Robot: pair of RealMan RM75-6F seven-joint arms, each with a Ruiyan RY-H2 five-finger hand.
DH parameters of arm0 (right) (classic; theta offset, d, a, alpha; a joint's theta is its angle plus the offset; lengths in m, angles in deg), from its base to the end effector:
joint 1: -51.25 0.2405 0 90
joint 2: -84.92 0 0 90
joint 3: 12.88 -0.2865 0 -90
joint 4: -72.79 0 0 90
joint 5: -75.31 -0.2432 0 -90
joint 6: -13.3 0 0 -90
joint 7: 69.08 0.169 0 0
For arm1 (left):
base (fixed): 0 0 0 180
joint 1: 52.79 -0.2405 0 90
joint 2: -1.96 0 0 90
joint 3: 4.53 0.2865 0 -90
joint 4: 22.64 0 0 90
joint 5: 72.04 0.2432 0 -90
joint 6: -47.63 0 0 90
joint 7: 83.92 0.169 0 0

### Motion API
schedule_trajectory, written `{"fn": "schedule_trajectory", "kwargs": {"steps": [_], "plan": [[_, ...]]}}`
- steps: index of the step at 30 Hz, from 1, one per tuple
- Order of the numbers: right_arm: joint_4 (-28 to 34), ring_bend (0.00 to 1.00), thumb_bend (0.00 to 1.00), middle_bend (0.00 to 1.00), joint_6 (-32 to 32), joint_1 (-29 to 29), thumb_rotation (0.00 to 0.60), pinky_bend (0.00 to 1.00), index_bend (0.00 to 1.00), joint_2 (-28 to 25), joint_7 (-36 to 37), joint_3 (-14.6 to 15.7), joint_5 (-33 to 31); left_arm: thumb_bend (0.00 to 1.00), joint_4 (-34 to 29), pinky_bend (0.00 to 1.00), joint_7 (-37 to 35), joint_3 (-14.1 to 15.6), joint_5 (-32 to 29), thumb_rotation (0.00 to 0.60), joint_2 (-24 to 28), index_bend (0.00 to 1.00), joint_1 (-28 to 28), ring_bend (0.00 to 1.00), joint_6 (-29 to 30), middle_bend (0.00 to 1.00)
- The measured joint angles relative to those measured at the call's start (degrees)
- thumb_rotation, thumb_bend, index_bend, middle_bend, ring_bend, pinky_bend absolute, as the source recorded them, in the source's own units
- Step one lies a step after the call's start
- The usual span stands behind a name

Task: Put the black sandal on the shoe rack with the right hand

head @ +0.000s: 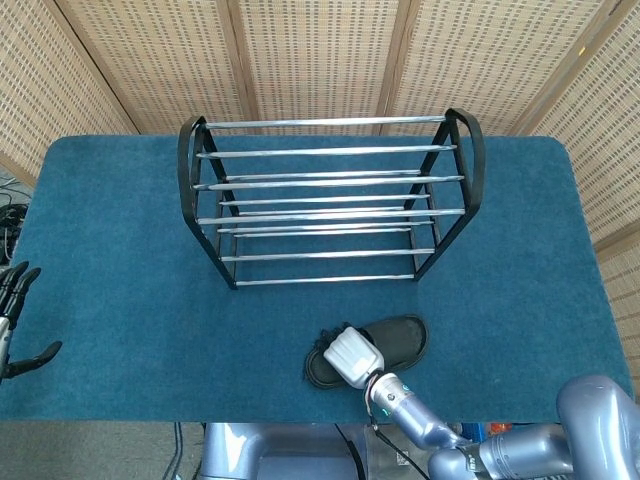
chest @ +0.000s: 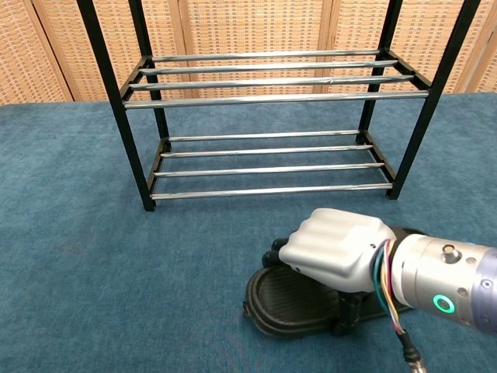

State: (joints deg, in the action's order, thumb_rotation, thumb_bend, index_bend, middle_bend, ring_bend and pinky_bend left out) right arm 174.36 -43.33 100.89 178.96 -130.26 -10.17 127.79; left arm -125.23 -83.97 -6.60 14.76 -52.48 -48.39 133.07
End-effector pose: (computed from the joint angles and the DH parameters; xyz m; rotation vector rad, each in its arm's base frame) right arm -0.1072 -0.2735 -0.1315 2.3658 -0.4680 0.5481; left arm -0.3237 0.2026 0.1796 -1.3993 -0.9143 -0.9153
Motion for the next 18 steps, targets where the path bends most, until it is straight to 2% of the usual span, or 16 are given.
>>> {"fn": "schedule_trajectory", "kwargs": {"steps": [11,18], "plan": [[-0.99,0.38,0.51,0.44,2.09,-0.16,0.6,0.38,0.5,-5.16,11.51,3.53,22.8,0.22,-0.12,0.0,0.04,-0.02,-0.38,0.6,0.01,0.0,0.26,0.0,-0.56,0.0],[-3.12,0.38,0.54,0.45,4.2,2.88,0.6,0.38,0.5,-8.13,18.06,3.97,35.96,0.22,0.16,0.0,-0.11,-0.47,-2.12,0.6,-0.04,0.0,0.93,0.0,-2.09,0.0]]}}
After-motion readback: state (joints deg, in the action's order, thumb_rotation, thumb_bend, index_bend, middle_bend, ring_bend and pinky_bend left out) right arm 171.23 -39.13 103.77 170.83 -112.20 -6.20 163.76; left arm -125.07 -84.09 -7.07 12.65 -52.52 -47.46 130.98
